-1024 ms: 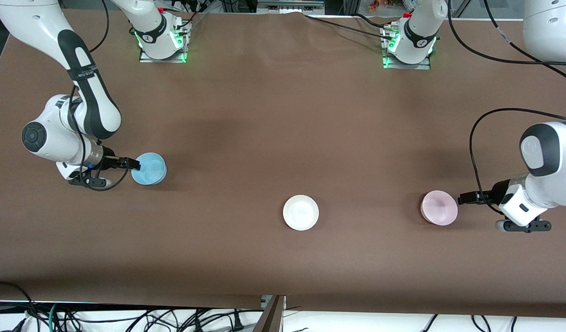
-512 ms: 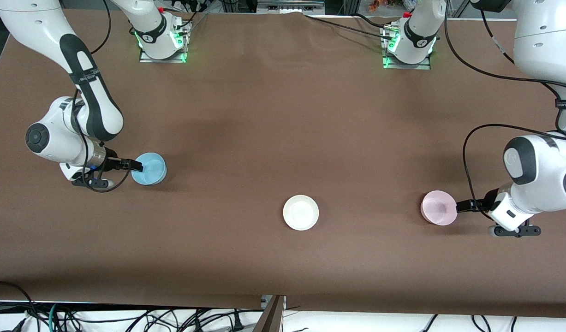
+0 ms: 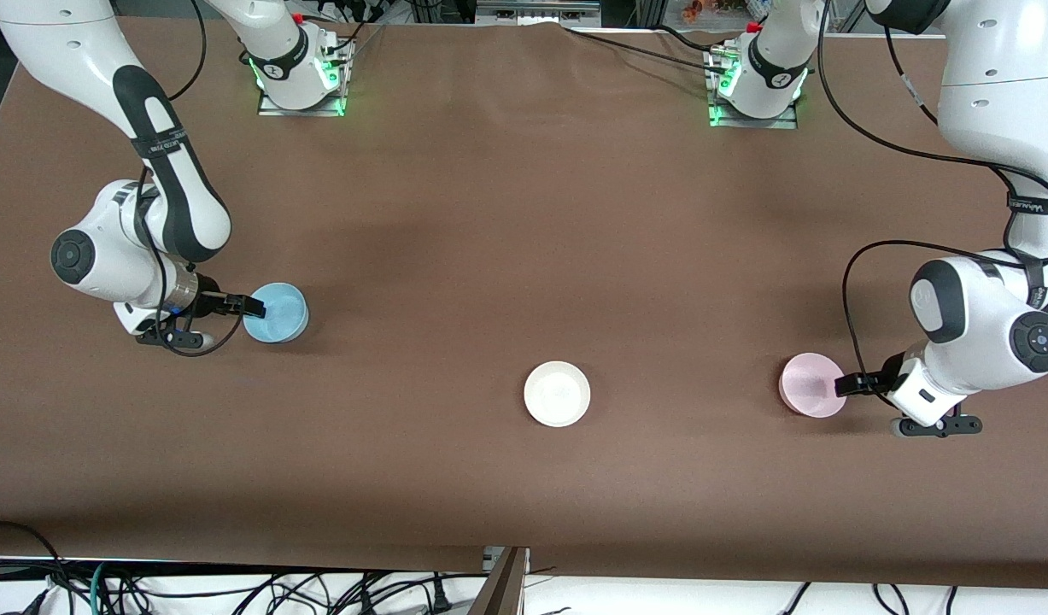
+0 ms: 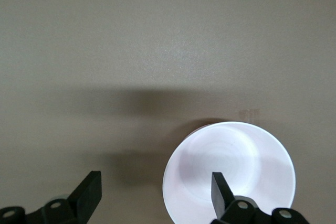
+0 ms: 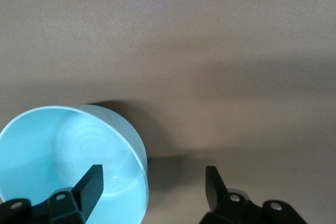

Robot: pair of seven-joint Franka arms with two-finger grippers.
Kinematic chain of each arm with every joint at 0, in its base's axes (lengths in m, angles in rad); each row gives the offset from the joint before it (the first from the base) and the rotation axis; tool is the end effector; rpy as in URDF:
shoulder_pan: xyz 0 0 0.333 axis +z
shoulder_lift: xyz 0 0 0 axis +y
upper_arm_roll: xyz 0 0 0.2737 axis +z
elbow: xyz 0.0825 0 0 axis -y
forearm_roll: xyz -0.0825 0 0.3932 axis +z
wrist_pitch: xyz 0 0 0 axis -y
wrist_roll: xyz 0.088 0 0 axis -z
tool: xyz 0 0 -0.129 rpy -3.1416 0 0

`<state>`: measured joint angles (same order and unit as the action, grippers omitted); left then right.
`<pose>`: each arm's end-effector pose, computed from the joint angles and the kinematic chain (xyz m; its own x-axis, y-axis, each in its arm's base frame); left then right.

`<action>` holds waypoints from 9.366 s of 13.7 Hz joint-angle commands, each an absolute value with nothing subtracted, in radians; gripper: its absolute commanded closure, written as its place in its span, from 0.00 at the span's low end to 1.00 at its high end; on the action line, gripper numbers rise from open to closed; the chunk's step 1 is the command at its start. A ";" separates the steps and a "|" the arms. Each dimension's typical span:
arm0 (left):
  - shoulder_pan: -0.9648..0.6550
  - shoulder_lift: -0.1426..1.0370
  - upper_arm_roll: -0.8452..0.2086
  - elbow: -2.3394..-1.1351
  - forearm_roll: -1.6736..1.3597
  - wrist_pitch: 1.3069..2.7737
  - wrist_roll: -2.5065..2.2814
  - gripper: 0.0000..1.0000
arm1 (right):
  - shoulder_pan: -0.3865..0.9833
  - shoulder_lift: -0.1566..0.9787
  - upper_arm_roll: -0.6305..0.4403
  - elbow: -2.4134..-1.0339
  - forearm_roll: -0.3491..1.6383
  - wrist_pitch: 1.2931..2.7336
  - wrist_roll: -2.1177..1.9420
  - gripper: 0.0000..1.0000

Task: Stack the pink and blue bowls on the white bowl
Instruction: 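Grasp the blue bowl with the right gripper while the left gripper grasps the pink bowl, then carry the pink bowl with the left gripper over the white bowl, then lower the pink bowl into the white bowl and open the left gripper, then lift the blue bowl with the right gripper while the left gripper withdraws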

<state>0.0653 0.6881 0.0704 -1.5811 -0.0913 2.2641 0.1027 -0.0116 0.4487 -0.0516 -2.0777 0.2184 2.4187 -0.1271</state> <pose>0.6741 0.0843 0.1739 0.9971 0.0755 -0.0007 0.0755 -0.9968 0.0256 0.5605 -0.0329 0.1331 0.9903 -0.0973 -0.0996 -0.1088 -0.9872 -0.1168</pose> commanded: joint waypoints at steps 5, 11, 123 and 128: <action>0.045 0.683 0.075 -1.634 -0.071 2.316 0.089 0.16 | -0.018 0.446 -0.029 -2.086 0.259 2.436 -0.156 0.40; 0.044 0.689 0.074 -1.644 0.015 2.321 0.103 0.32 | -0.018 0.446 -0.026 -2.083 0.259 2.434 -0.156 0.65; -0.451 0.812 -0.075 -1.348 -0.178 2.451 -0.968 0.82 | 0.195 0.460 0.083 -1.772 0.321 2.174 0.314 1.00; -0.425 0.796 -0.077 -1.235 -0.179 2.260 -0.968 0.82 | 0.267 0.483 0.083 -1.753 0.321 2.232 0.441 1.00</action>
<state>-0.4389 0.8058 -0.0794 -1.2839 -0.1434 2.3564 -0.9748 0.2331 0.4578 0.0867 -1.7822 0.3057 2.2044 0.3822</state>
